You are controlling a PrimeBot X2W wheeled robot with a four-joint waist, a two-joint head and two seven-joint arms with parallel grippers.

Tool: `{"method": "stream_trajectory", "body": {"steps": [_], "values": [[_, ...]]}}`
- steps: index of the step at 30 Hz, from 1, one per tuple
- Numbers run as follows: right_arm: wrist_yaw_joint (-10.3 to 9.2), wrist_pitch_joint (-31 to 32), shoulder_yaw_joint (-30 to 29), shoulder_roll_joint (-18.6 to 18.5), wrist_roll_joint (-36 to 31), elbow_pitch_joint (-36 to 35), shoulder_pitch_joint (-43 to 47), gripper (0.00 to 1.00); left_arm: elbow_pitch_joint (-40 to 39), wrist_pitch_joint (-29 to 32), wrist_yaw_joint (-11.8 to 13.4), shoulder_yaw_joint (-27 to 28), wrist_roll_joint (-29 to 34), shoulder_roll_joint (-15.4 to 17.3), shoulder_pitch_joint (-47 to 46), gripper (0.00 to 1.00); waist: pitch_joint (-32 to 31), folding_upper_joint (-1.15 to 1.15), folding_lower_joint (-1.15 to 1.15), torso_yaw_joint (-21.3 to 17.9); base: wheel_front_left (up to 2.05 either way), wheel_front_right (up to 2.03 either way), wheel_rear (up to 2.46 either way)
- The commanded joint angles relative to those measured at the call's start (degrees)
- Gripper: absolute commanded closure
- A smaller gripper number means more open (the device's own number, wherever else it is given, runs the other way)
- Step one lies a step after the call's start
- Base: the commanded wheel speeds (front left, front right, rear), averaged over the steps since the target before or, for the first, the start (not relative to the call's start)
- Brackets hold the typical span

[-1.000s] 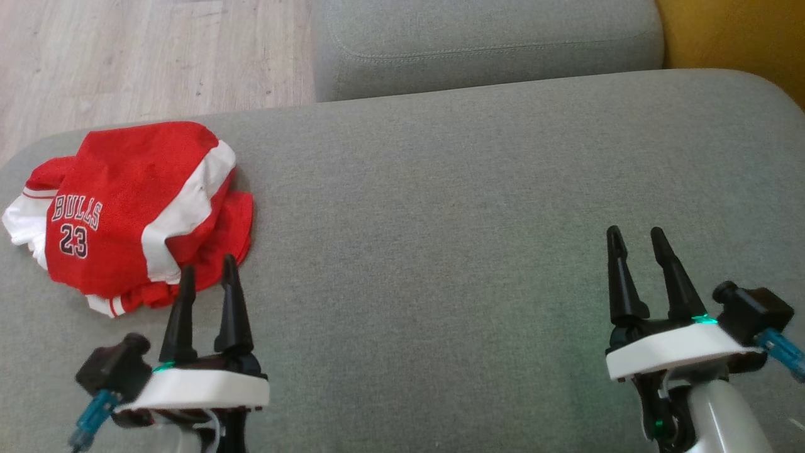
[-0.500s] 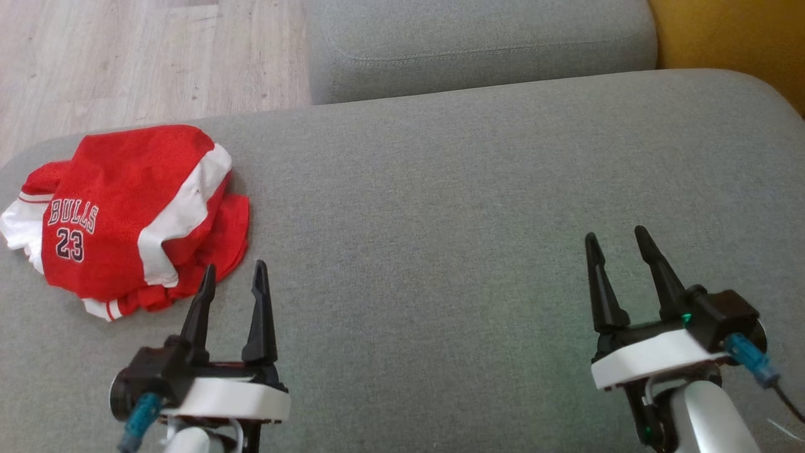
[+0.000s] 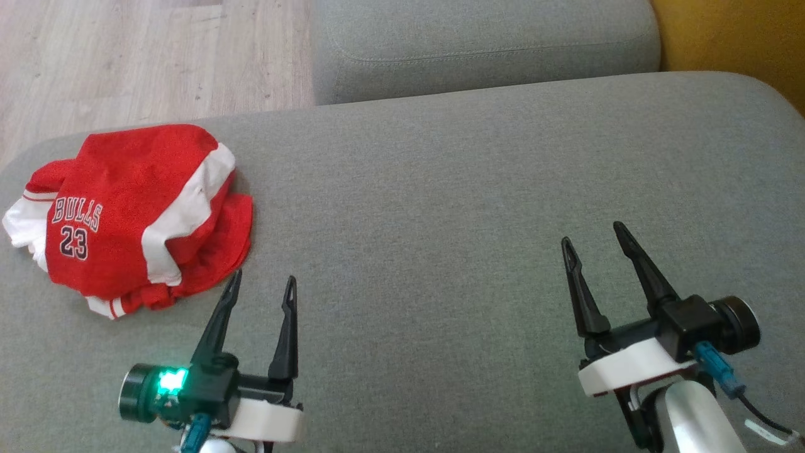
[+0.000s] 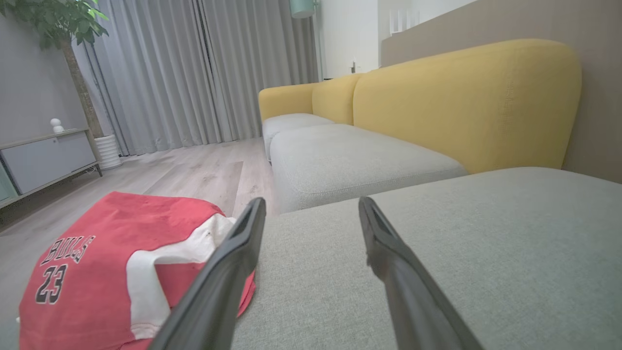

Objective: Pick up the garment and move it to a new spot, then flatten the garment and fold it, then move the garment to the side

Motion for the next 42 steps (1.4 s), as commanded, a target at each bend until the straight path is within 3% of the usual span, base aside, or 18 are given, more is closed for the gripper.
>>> {"method": "stream_trajectory", "body": {"steps": [1,9,14,19,32,42], "values": [[-0.04,-1.0,1.3,-0.4,-1.1,-2.4,-2.3,0.0,-2.5,-0.9,0.7,1.3,0.5,0.6,-3.0,0.0,0.0,0.0,0.0,0.1,0.0,0.0,0.0],[-0.04,-2.3,0.2,-0.4,8.7,-2.3,-1.2,0.0,-2.4,-2.3,-4.1,7.9,-5.8,-3.9,-0.7,0.0,-0.1,0.0,0.0,0.4,0.0,0.0,0.0],[-0.04,-3.2,0.0,-0.5,13.8,-0.6,-0.4,0.0,1.3,-3.1,-7.5,10.1,-3.4,-5.7,0.7,0.0,-0.4,0.0,0.0,0.4,0.0,0.0,0.0],[-0.04,-3.3,0.5,-0.5,15.6,1.3,0.0,0.0,4.6,-3.2,-9.0,11.5,-2.7,-6.8,0.7,0.0,-0.6,0.0,0.0,0.3,0.0,0.0,0.0],[-0.04,-3.3,0.8,-0.5,16.6,2.9,-0.6,0.0,6.7,-3.2,-10.5,13.9,0.3,-8.1,-0.2,0.0,-0.8,0.0,0.0,0.7,0.0,0.0,0.0],[-0.04,-3.3,3.1,-0.5,17.2,2.7,0.3,0.0,6.8,-3.2,-10.0,15.1,-0.9,-8.4,0.6,0.0,-2.4,0.0,0.0,5.9,0.0,0.0,0.0]]}}
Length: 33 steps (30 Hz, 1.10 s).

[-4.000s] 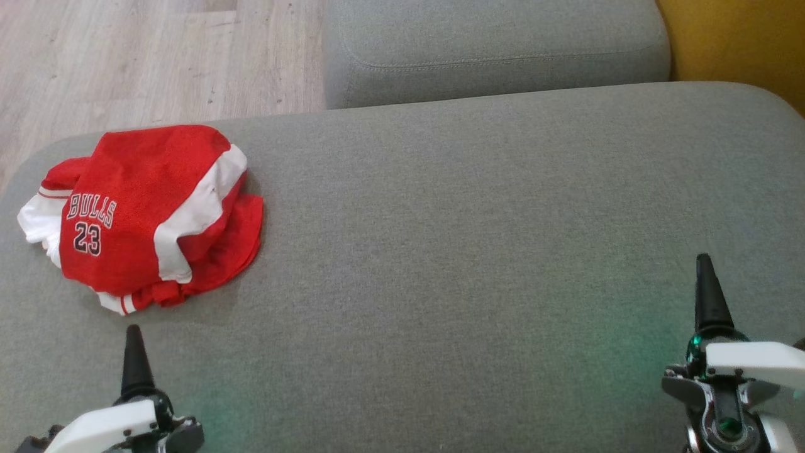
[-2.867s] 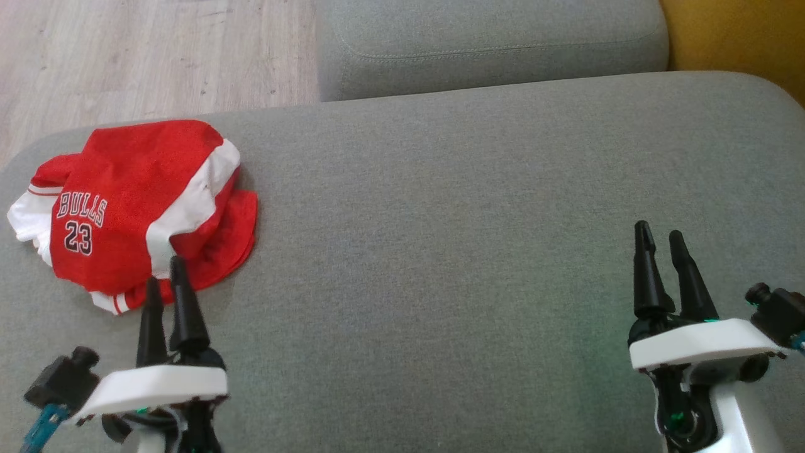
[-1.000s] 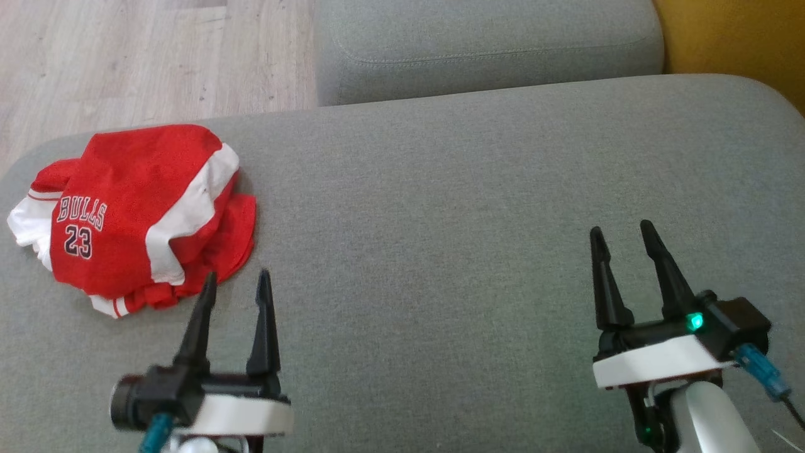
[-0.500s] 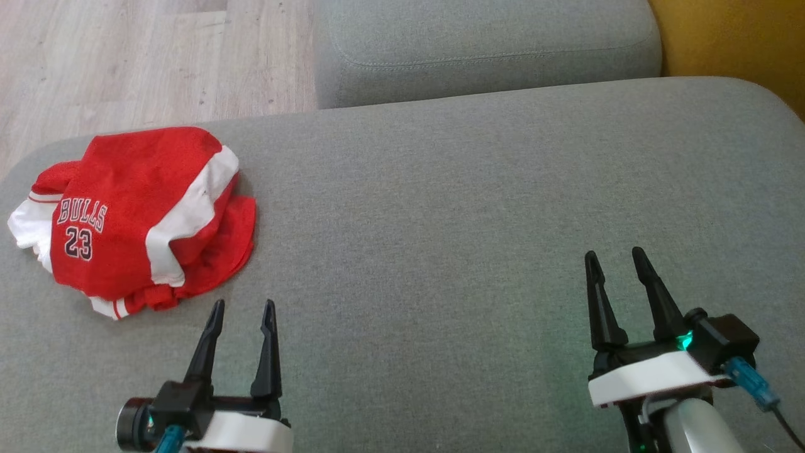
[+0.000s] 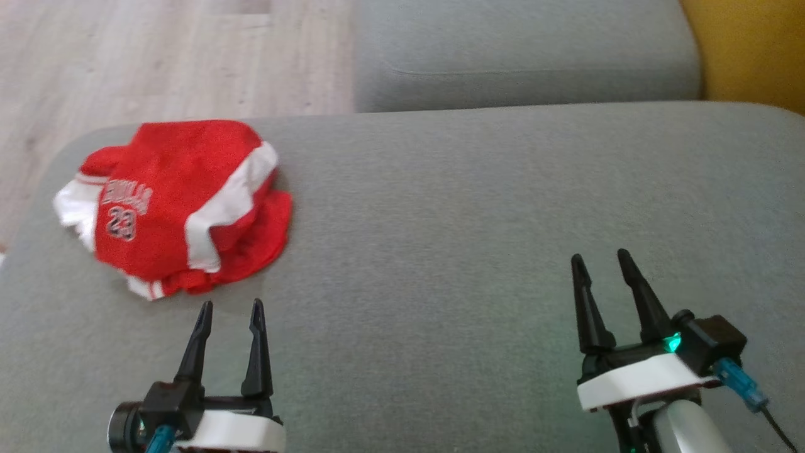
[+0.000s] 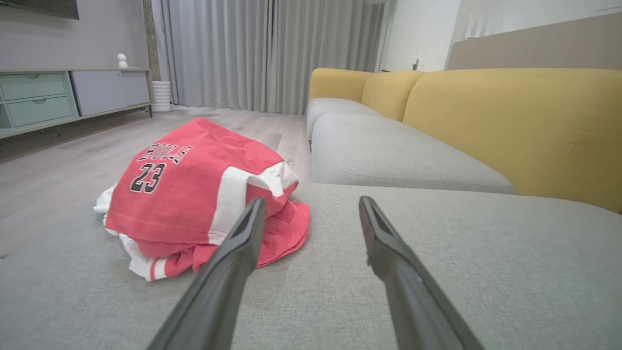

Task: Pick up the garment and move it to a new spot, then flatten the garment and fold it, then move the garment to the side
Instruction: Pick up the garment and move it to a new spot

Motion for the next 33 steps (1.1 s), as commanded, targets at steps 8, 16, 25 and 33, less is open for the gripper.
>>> {"method": "stream_trajectory", "body": {"steps": [8,16,25,33], "values": [[-0.04,-0.6,4.9,-0.4,1.6,-2.0,-0.1,0.0,-1.8,-0.6,0.6,2.5,1.2,-0.1,-0.7,0.0,-1.9,0.0,0.0,7.4,0.0,0.0,0.0],[-0.04,-0.6,7.8,-0.4,2.6,-1.9,0.9,0.0,-2.6,-0.6,0.7,3.1,2.0,-0.1,0.5,0.0,-2.9,0.0,0.0,12.9,0.0,0.0,0.0],[-0.04,-0.6,10.1,-0.4,3.7,-1.4,1.5,0.0,-2.5,-0.6,0.0,4.1,2.7,-0.1,1.3,0.0,-3.5,0.0,0.0,16.6,0.0,0.0,0.0],[-0.04,-0.6,11.2,-0.4,3.7,-1.7,1.5,0.0,-2.8,-0.6,-0.8,5.1,3.6,0.2,1.2,0.0,-2.4,0.0,0.0,16.4,0.0,0.0,0.0]]}}
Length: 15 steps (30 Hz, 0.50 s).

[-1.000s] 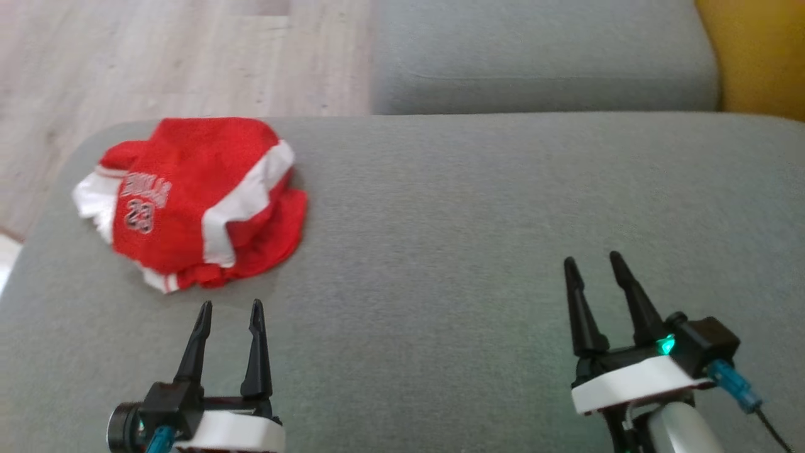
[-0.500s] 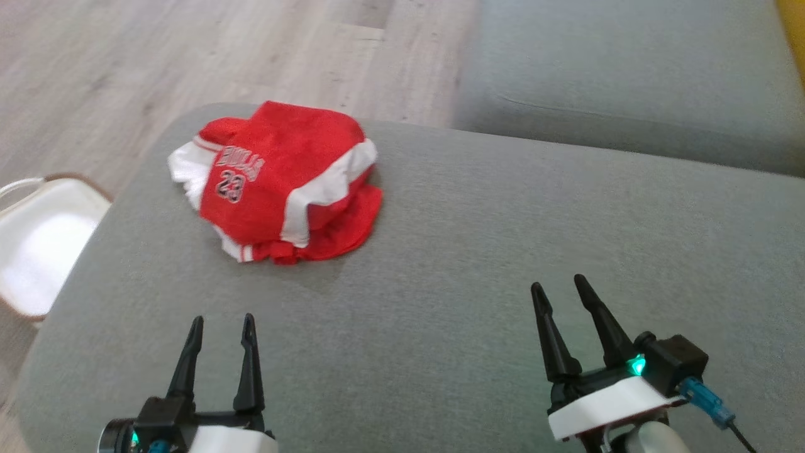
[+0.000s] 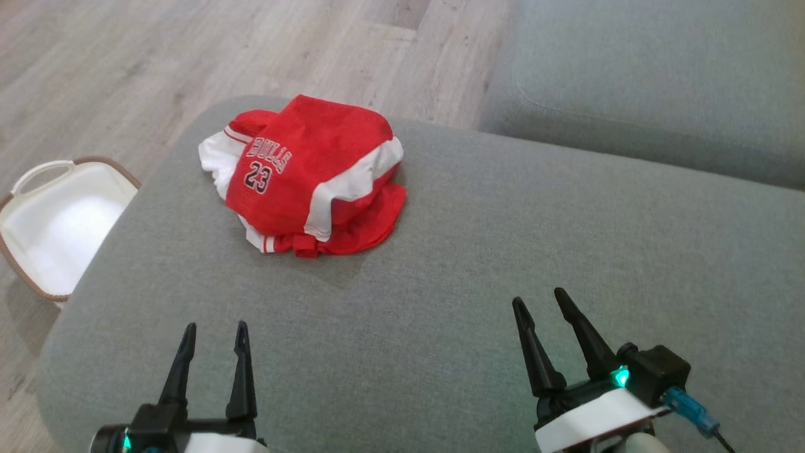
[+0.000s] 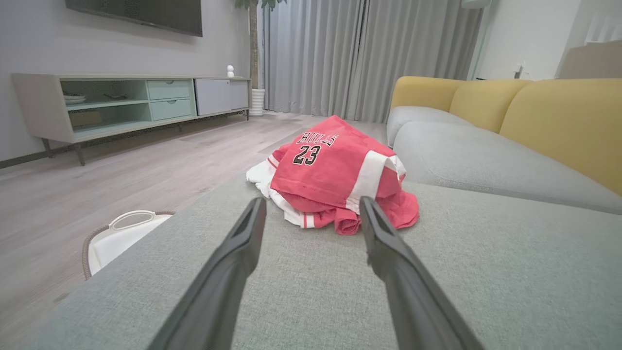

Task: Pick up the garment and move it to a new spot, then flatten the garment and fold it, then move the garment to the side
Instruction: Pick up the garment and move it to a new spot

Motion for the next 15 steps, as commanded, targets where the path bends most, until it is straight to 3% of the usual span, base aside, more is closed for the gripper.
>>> {"method": "stream_trajectory", "body": {"steps": [1,6,10,13,15], "values": [[-0.04,-0.6,1.1,-0.4,0.0,-1.8,-2.1,0.0,-2.0,-0.6,-0.3,1.9,0.5,0.3,-2.9,0.0,0.8,0.0,0.01,-0.6,0.0,0.0,0.0],[-0.04,-0.6,-0.3,-0.4,-1.6,-2.4,-4.1,0.0,-0.2,-0.4,-3.0,1.9,1.1,4.6,-10.7,0.0,5.1,0.0,0.01,-3.4,0.0,0.0,0.0],[-0.04,-0.6,-1.7,-0.4,-2.4,-2.7,-5.9,0.0,3.6,4.2,-5.0,-0.1,-0.1,9.7,-22.0,0.0,8.8,0.0,0.01,-5.7,0.0,0.0,0.0],[-0.04,-0.6,-2.6,-0.4,-3.0,-3.2,-7.7,0.0,6.8,9.8,-5.5,-4.0,-2.5,13.9,-31.6,0.0,12.1,0.0,0.01,-7.5,0.0,0.0,0.0],[-0.04,-0.6,-2.6,-0.4,-3.8,-3.1,-8.8,0.0,9.1,14.6,-5.6,-9.8,-7.5,17.2,-37.5,0.0,14.0,0.0,0.01,-8.8,0.0,0.0,0.0]]}}
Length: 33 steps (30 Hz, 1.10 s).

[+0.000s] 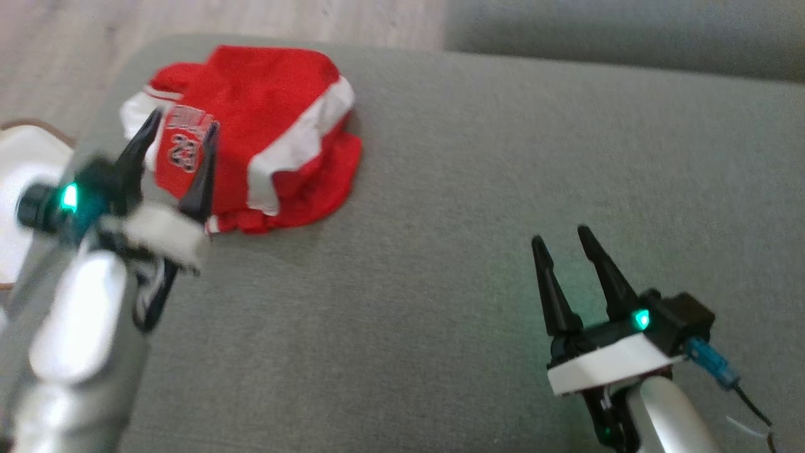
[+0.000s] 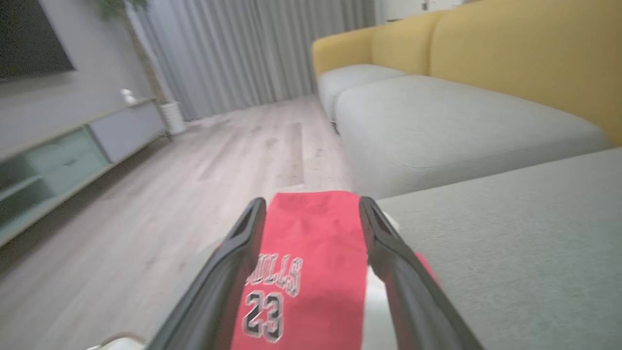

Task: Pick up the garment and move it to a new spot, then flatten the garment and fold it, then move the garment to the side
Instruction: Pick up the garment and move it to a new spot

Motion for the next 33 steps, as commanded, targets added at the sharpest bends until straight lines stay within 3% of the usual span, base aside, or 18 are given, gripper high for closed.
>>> {"method": "stream_trajectory", "body": {"steps": [1,5,10,20,21,22,23,33], "values": [[-0.04,-0.6,1.4,-0.3,-1.1,-1.9,-3.0,0.0,0.4,3.8,-0.3,-2.2,-5.4,4.5,-6.7,0.0,4.6,0.0,-0.01,-3.7,0.0,0.0,0.0],[-0.04,-0.6,1.6,-0.3,-1.4,-2.1,-5.1,0.0,5.3,10.8,-0.3,-9.0,-13.5,11.3,-15.8,0.0,7.8,0.0,-0.01,-6.4,0.0,0.0,0.0],[-0.04,-0.6,1.9,-0.3,-1.4,-3.2,-7.2,0.0,12.0,16.2,-0.3,-14.3,-19.2,15.8,-22.4,0.0,10.8,0.0,-0.01,-9.0,0.0,0.0,0.0],[-0.04,-0.6,1.8,-0.3,-1.8,-4.0,-8.5,0.0,22.5,16.8,-0.3,-19.6,-23.0,16.5,-26.9,0.0,13.4,0.0,-0.01,-10.5,0.0,0.0,0.0],[-0.04,-0.6,1.7,-0.3,-1.8,-4.0,-8.5,0.0,22.9,16.7,-0.3,-20.3,-23.7,16.3,-27.0,0.25,13.4,0.0,-0.01,-10.5,0.0,0.0,0.0],[-0.04,-0.6,1.7,-0.3,-1.8,-3.9,-8.4,0.0,23.2,16.3,-0.3,-20.9,-24.4,16.2,-27.2,0.82,13.4,0.0,-0.01,-10.5,0.0,0.0,0.0],[-0.04,-0.6,1.6,-0.3,-1.8,-3.8,-8.4,0.0,23.3,15.6,-0.3,-21.4,-25.0,16.2,-27.4,1.0,13.3,0.0,-0.01,-10.5,0.0,0.0,0.0],[-0.04,-0.6,1.8,-0.3,-1.3,-2.4,-7.8,0.0,21.5,2.7,-0.3,-22.0,-30.1,14.7,-31.8,1.0,8.6,0.0,-0.01,-9.6,0.0,0.0,0.0]]}}
